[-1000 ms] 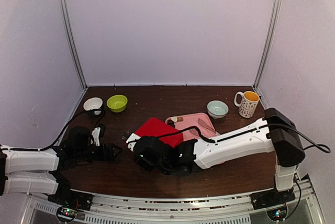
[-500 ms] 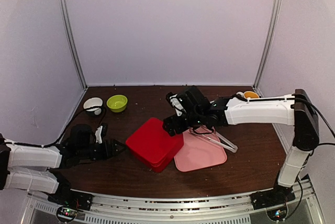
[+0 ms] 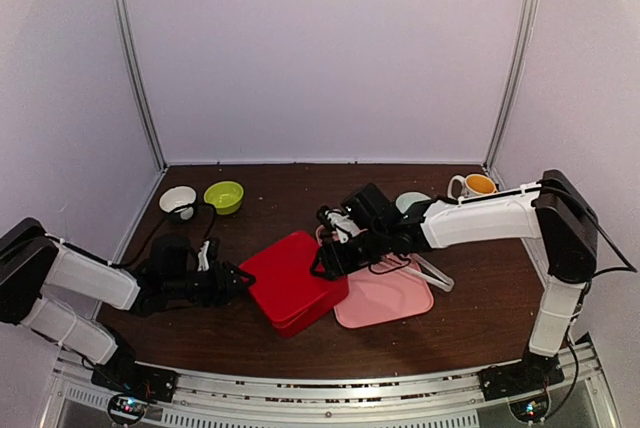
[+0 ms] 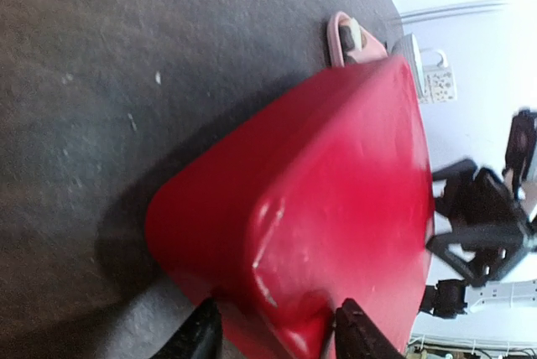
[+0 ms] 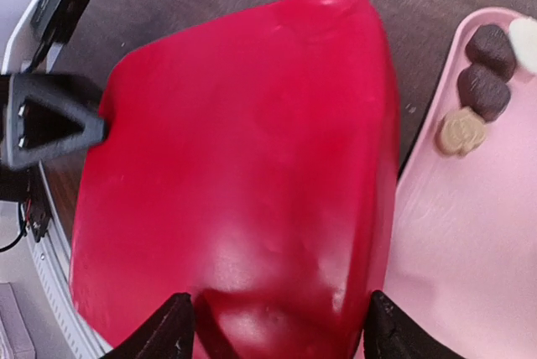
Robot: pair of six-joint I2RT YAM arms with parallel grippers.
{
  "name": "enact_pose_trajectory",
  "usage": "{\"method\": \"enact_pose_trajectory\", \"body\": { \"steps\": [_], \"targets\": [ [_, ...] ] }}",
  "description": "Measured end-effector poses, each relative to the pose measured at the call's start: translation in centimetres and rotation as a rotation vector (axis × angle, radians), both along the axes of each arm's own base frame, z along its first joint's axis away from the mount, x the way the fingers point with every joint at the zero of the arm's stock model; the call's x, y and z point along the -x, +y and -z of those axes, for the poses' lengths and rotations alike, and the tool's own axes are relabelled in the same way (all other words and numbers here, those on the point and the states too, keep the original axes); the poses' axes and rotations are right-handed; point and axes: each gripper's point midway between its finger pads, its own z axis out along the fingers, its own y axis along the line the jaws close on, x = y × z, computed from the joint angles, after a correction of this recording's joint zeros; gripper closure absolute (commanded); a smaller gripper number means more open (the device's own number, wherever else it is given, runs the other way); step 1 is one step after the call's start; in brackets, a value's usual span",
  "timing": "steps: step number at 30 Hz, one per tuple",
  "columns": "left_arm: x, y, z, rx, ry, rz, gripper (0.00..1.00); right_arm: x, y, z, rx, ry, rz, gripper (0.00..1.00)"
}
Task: Pack the chocolate
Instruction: Adjust the packing box at the center of the board.
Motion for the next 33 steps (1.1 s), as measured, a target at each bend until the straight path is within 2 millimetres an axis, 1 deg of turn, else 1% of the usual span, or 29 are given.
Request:
{"method": "enact_pose_trajectory", "body": {
  "steps": [2,5,6,8,10,11,14,17,19,20,22,24,26,28,31,33],
  "targets": [
    [-1.3,0.7,-0.2,-0.009,-0.011,-0.028,0.57,2.0,0.2,0.0,-0.004,0.025,-0.020,0.33],
    [-3.6,2.3,-0.8,-0.050,-0.028,-0.072,0.57,5.6,1.1,0.1,-0.013,0.064,-0.073,0.33],
    [-4.3,2.7,-1.1,-0.067,-0.039,-0.076,0.57,6.9,1.4,0.2,-0.014,0.082,-0.088,0.33],
    [-6.1,2.9,-2.0,-0.104,-0.063,-0.066,0.57,8.6,2.1,0.3,-0.016,0.104,-0.110,0.33],
    [-7.4,2.4,-2.8,-0.122,-0.093,-0.038,0.56,9.8,2.8,0.2,-0.028,0.117,-0.119,0.33],
    [-7.9,2.0,-3.1,-0.126,-0.105,-0.018,0.55,10.0,3.0,0.1,-0.033,0.124,-0.116,0.33],
    [-8.6,1.4,-2.7,-0.151,-0.108,0.030,0.48,9.7,3.1,-0.1,-0.049,0.128,-0.081,0.31],
    [-8.2,1.6,-1.9,-0.208,-0.087,0.068,0.37,9.3,3.1,-0.1,-0.054,0.121,-0.051,0.26],
    [-8.0,2.1,-1.9,-0.254,-0.085,0.078,0.30,8.9,2.8,-0.1,-0.046,0.108,-0.030,0.24],
    [-7.7,2.5,-2.2,-0.277,-0.085,0.077,0.27,8.7,2.7,-0.3,-0.045,0.102,-0.022,0.23],
    [-7.0,3.2,-3.2,-0.309,-0.099,0.075,0.17,8.4,2.3,-0.7,-0.038,0.079,-0.007,0.21],
    [-6.1,3.8,-4.7,-0.316,-0.121,0.068,0.13,7.9,1.8,-1.2,-0.024,0.049,0.005,0.19],
    [-4.7,4.4,-6.1,-0.308,-0.141,0.057,0.11,7.6,1.4,-1.6,-0.013,0.023,0.013,0.19],
    [-3.2,4.9,-6.5,-0.299,-0.134,0.051,0.12,7.3,1.2,-1.8,-0.001,0.005,0.018,0.19],
    [-0.3,5.4,-5.6,-0.284,-0.062,0.048,0.15,7.0,1.0,-1.8,0.014,-0.008,0.017,0.19],
    [1.7,5.5,-4.4,-0.280,0.015,0.050,0.15,6.9,0.9,-1.9,0.020,-0.018,0.012,0.19]
  ]
}}
